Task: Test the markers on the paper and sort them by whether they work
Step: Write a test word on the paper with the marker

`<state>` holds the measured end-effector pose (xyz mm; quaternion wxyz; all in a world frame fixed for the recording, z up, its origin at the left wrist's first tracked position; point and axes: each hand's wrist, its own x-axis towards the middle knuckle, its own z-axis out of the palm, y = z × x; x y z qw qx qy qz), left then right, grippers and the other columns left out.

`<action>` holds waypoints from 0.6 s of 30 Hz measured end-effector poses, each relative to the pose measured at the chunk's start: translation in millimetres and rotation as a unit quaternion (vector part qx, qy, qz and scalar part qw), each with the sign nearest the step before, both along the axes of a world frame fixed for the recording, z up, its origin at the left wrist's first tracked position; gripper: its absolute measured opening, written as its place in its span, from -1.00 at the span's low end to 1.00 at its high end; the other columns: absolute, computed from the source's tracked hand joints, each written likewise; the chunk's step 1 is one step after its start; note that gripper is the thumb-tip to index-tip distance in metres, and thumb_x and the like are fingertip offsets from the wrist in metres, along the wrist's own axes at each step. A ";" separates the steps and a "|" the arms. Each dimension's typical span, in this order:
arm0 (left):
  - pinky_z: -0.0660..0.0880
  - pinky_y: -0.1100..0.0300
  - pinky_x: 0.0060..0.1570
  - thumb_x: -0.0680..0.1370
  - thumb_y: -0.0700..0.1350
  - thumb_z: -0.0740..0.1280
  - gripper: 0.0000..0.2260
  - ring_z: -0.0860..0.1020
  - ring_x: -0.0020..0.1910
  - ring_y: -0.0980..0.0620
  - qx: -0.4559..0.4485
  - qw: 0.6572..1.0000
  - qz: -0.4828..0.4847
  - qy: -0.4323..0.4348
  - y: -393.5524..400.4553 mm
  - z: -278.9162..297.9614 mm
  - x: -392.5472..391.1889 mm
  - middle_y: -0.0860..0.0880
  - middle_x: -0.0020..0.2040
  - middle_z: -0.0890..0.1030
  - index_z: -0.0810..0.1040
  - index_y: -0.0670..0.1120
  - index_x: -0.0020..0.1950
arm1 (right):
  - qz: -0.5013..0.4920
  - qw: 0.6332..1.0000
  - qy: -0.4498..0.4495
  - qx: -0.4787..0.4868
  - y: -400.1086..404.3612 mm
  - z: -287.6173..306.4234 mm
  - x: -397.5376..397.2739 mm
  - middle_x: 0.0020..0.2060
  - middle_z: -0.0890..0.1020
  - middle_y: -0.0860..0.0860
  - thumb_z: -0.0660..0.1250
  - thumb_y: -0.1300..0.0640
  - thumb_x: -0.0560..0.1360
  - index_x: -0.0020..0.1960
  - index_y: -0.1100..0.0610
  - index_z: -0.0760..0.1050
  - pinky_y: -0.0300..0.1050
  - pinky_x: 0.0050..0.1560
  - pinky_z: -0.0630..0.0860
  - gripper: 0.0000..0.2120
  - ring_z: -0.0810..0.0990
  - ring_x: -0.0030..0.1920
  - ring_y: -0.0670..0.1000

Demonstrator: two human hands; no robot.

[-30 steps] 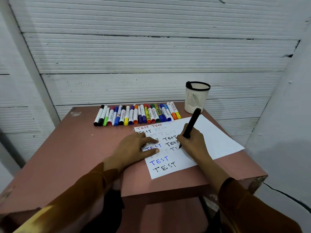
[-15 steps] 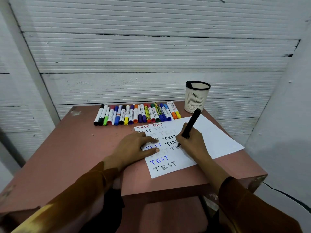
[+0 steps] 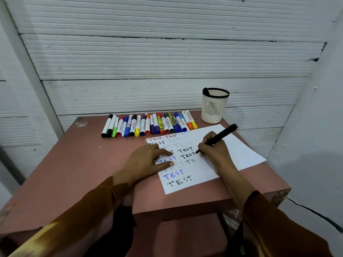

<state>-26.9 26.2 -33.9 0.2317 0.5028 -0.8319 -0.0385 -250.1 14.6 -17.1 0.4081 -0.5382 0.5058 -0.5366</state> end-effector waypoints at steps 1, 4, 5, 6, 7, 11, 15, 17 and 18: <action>0.26 0.36 -0.27 0.26 0.58 -0.16 -0.20 0.41 -0.17 0.10 -0.001 1.000 0.000 0.000 -0.2 -0.2 0.1 0.06 -0.17 0.49 0.51 0.21 0.22 | -0.002 1.000 0.023 0.005 -0.1 -0.3 0.6 -0.42 0.41 0.08 0.28 0.45 0.36 -0.31 0.17 0.32 -0.18 -0.32 0.40 -0.75 0.43 -0.41 0.00; 0.25 0.36 -0.28 0.28 0.57 -0.15 -0.22 0.40 -0.17 0.11 -0.004 1.000 -0.002 -0.004 -0.7 -0.3 -0.3 0.06 -0.18 0.48 0.51 0.20 0.22 | -0.003 0.998 0.060 0.008 0.8 -0.2 1.7 -0.44 0.40 0.05 0.29 0.43 0.35 -0.35 0.16 0.31 -0.26 -0.39 0.37 -0.74 0.40 -0.40 -0.02; 0.24 0.37 -0.28 0.28 0.57 -0.15 -0.22 0.40 -0.17 0.11 -0.005 1.000 -0.003 -0.003 -0.8 -0.5 -0.3 0.06 -0.19 0.48 0.51 0.20 0.22 | -0.007 0.998 0.066 0.006 1.1 -0.2 1.9 -0.44 0.41 0.06 0.29 0.42 0.35 -0.36 0.16 0.31 -0.26 -0.39 0.37 -0.75 0.41 -0.41 -0.02; 0.23 0.38 -0.29 0.28 0.57 -0.14 -0.22 0.40 -0.17 0.11 -0.006 1.000 -0.004 -0.002 -0.8 -0.5 -0.1 0.06 -0.19 0.48 0.51 0.20 0.22 | -0.013 0.998 0.068 0.004 1.4 -0.1 2.0 -0.44 0.42 0.06 0.30 0.42 0.35 -0.36 0.16 0.31 -0.24 -0.38 0.38 -0.75 0.42 -0.41 -0.02; 0.23 0.38 -0.29 0.28 0.56 -0.14 -0.23 0.40 -0.17 0.11 -0.007 1.000 -0.003 -0.001 -0.7 -0.7 -0.1 0.06 -0.19 0.48 0.51 0.20 0.22 | -0.018 0.997 0.069 0.002 1.4 -0.3 2.1 -0.44 0.43 0.06 0.31 0.41 0.35 -0.35 0.16 0.32 -0.21 -0.36 0.39 -0.75 0.44 -0.40 -0.02; 0.23 0.38 -0.29 0.27 0.57 -0.15 -0.22 0.39 -0.17 0.12 -0.007 1.000 -0.002 -0.004 -0.5 -0.3 -0.4 0.09 -0.19 0.46 0.50 0.20 0.22 | -0.029 0.996 0.081 0.002 0.6 -1.8 1.8 -0.40 0.49 0.12 0.32 0.37 0.35 -0.35 0.16 0.35 -0.11 -0.26 0.45 -0.78 0.51 -0.33 0.06; 0.26 0.35 -0.29 0.27 0.57 -0.16 -0.22 0.39 -0.17 0.11 -0.005 1.000 0.000 -0.009 -1.2 -0.4 -0.2 0.09 -0.19 0.45 0.50 0.21 0.23 | -0.026 0.995 0.093 -0.001 1.4 -2.4 2.8 -0.39 0.53 0.13 0.33 0.36 0.36 -0.33 0.17 0.35 -0.08 -0.21 0.46 -0.80 0.53 -0.31 0.06; 0.27 0.34 -0.28 0.28 0.57 -0.16 -0.22 0.39 -0.16 0.11 -0.004 1.000 0.002 -0.010 -1.3 -0.7 -0.1 0.09 -0.19 0.45 0.50 0.21 0.23 | -0.024 0.994 0.106 -0.001 2.0 -1.9 3.3 -0.41 0.53 0.10 0.33 0.35 0.36 -0.32 0.17 0.35 -0.08 -0.20 0.46 -0.80 0.54 -0.30 0.06; 0.27 0.34 -0.28 0.28 0.57 -0.15 -0.23 0.39 -0.16 0.11 -0.004 1.000 0.001 -0.011 -1.2 -0.7 -0.1 0.09 -0.19 0.45 0.50 0.21 0.23 | -0.023 0.994 0.110 -0.001 2.1 -1.7 3.4 -0.40 0.53 0.11 0.33 0.35 0.37 -0.32 0.17 0.35 -0.08 -0.19 0.46 -0.80 0.54 -0.30 0.06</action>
